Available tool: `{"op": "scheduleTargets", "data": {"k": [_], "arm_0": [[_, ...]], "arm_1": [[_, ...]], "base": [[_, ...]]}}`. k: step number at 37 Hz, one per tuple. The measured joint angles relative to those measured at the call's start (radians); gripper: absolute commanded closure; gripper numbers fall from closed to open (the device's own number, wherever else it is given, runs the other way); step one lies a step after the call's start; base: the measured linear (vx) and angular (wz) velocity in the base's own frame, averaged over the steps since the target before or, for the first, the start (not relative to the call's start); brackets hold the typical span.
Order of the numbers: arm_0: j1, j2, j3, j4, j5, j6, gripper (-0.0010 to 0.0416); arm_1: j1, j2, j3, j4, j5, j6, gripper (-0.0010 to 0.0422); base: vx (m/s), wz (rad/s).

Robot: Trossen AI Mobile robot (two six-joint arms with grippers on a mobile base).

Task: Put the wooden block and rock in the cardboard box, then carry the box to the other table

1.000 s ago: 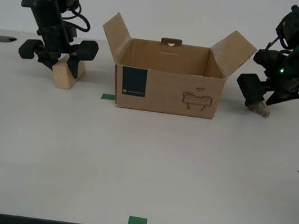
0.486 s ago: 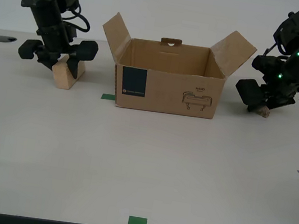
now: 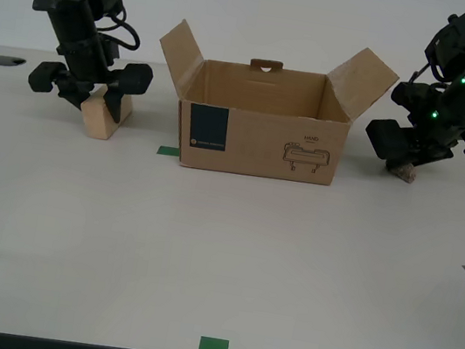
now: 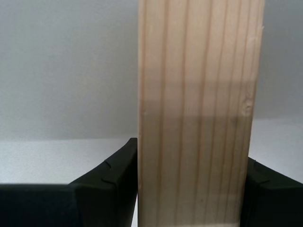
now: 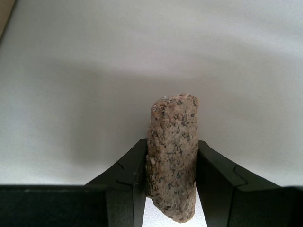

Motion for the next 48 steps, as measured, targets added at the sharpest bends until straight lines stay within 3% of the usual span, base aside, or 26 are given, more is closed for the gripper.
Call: {"op": "scheduleTargets", "data": {"k": [9, 26, 48], "arm_0": [[0.002, -0.003, 0.000, -0.008, 0.046, 0.003, 0.0407], [0.000, -0.117, -0.001, -0.088, 0.064, 0.011, 0.0406], [0.001, -0.449, -0.001, -0.185, 0.090, 0.050, 0.0406]], "arm_1": [[0.000, 0.000, 0.028, -0.018, 0.000, 0.000, 0.0413], [0.007, -0.078, 0.051, -0.035, -0.001, 0.024, 0.0412], [0.013, -0.273, 0.050, -0.043, -0.002, 0.045, 0.0413]], "base": [[0.000, 0.000], [0.000, 0.000], [0.000, 0.000]]}}
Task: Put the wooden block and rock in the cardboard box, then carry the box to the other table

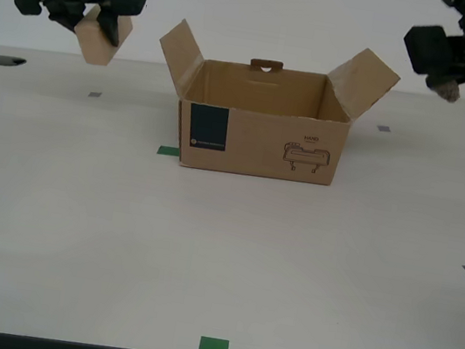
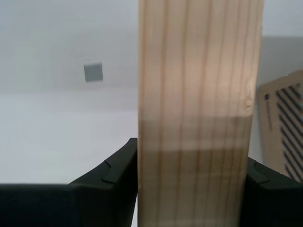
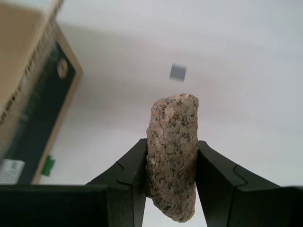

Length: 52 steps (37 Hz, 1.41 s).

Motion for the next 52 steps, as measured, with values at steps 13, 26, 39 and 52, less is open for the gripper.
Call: {"op": "scheduleTargets", "data": {"k": [13, 26, 39, 52], "arm_0": [[0.001, -0.224, 0.000, -0.048, 0.002, 0.029, 0.0406], [0.003, -0.372, 0.000, -0.060, -0.114, 0.100, 0.0407], [0.071, -0.388, 0.045, -0.060, -0.188, 0.130, 0.0406], [0.130, -0.389, 0.111, -0.054, -0.313, 0.142, 0.0406]], "arm_1": [[-0.001, -0.166, 0.000, -0.011, 0.010, 0.000, 0.0413], [-0.031, -0.309, 0.000, -0.011, 0.140, -0.031, 0.0413], [-0.223, -0.330, 0.063, 0.011, 0.140, -0.024, 0.0413], [-0.294, -0.330, 0.061, 0.046, 0.250, 0.100, 0.0413]], "base": [[0.000, 0.000], [0.000, 0.000], [0.000, 0.000], [0.000, 0.000]]}}
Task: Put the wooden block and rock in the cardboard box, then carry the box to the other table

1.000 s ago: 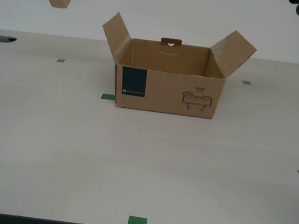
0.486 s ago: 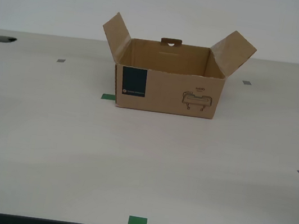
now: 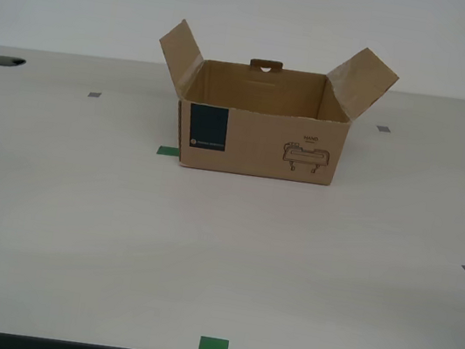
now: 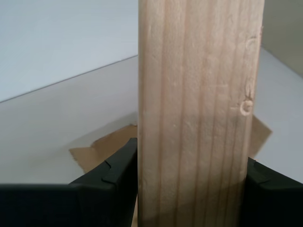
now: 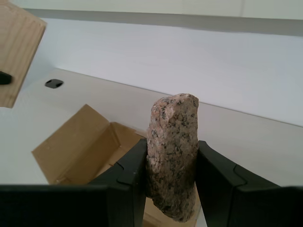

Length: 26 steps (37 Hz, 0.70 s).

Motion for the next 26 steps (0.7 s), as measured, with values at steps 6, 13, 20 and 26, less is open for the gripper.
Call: {"op": "scheduleTargets", "data": {"k": [6, 13, 20, 26], "arm_0": [[0.018, 0.000, -0.008, 0.000, -0.008, 0.007, 0.0406], [0.043, 0.000, -0.016, 0.001, -0.013, 0.019, 0.0406], [0.061, 0.000, -0.029, 0.013, -0.015, 0.026, 0.0406], [0.066, 0.000, -0.070, 0.061, -0.015, 0.027, 0.0406]], "arm_1": [[-0.016, 0.000, 0.000, 0.000, 0.028, 0.000, 0.0413], [-0.060, 0.002, -0.010, 0.019, 0.028, 0.002, 0.0413], [-0.108, 0.015, -0.081, 0.083, -0.003, -0.001, 0.0413], [-0.126, 0.016, -0.177, 0.200, -0.058, -0.018, 0.0413]], "base": [[0.000, 0.000], [0.000, 0.000], [0.000, 0.000], [0.000, 0.000]]}}
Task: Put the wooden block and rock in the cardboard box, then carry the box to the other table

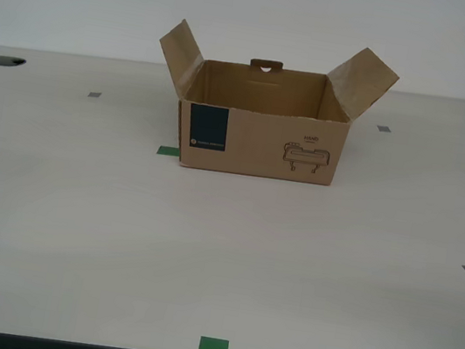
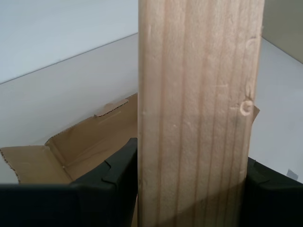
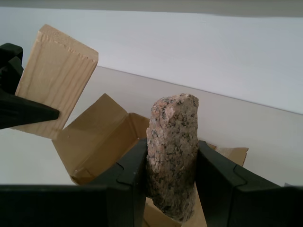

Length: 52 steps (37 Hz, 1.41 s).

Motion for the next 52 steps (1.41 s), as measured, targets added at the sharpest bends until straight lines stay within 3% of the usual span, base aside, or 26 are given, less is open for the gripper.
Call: {"op": "scheduleTargets", "data": {"k": [7, 17, 23, 32, 52], "arm_0": [[0.002, 0.038, -0.054, 0.077, 0.000, 0.026, 0.0406], [0.021, 0.191, -0.043, 0.114, -0.021, 0.034, 0.0406], [0.052, 0.293, -0.042, 0.159, -0.049, 0.044, 0.0406], [0.109, 0.400, -0.042, 0.191, -0.051, 0.045, 0.0406], [0.119, 0.503, -0.041, 0.236, -0.049, 0.051, 0.0406]], "arm_1": [[0.000, -0.001, -0.100, 0.132, -0.006, -0.013, 0.0413], [-0.002, -0.001, -0.166, 0.165, -0.009, -0.056, 0.0413], [-0.002, 0.043, -0.150, 0.178, -0.034, -0.063, 0.0413], [-0.005, 0.114, -0.106, 0.166, -0.003, -0.073, 0.0413], [-0.015, 0.218, -0.106, 0.183, -0.003, -0.074, 0.0412]], "base": [[0.000, 0.000], [0.000, 0.000], [0.000, 0.000], [0.000, 0.000], [0.000, 0.000]]}}
